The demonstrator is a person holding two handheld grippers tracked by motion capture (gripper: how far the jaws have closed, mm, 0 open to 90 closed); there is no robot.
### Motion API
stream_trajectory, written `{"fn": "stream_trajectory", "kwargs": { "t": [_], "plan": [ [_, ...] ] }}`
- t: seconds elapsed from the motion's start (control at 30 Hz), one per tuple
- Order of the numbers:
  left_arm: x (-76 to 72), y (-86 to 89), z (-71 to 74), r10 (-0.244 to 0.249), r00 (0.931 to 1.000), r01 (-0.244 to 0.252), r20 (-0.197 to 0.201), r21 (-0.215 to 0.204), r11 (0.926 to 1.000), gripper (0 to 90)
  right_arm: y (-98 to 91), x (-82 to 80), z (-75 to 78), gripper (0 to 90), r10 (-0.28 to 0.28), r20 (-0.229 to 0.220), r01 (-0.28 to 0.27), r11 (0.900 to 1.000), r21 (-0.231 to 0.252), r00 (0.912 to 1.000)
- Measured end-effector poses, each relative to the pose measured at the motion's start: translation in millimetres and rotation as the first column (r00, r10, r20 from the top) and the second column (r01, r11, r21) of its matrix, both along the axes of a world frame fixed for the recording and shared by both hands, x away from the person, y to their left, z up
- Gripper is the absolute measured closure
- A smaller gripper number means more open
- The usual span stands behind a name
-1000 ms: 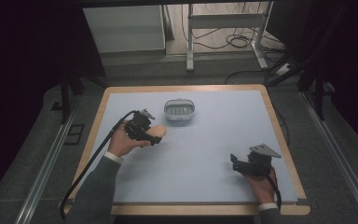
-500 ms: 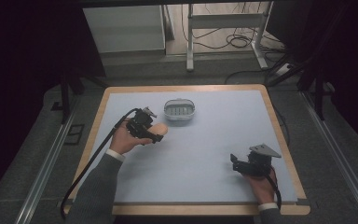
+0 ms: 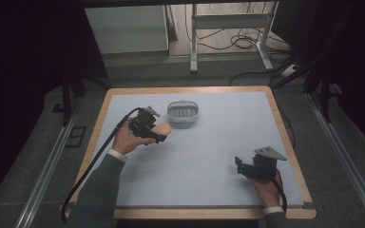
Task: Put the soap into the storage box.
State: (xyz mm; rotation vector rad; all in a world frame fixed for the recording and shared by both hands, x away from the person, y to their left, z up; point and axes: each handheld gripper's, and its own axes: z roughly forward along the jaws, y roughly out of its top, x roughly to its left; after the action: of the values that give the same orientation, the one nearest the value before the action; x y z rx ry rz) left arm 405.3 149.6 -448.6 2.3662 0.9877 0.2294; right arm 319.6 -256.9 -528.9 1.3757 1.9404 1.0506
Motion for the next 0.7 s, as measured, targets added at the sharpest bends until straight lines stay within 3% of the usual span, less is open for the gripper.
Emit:
{"fn": "stream_trajectory", "kwargs": {
  "t": [0.7],
  "plan": [
    [8.2,-9.8,9.2,-0.013,0.9998,0.013,0.014,0.004,0.9999,32.2,-0.3,0.1,0.0,7.2,0.000,-0.001,0.000,1.0000,0.001,1.0000]
  ]
}}
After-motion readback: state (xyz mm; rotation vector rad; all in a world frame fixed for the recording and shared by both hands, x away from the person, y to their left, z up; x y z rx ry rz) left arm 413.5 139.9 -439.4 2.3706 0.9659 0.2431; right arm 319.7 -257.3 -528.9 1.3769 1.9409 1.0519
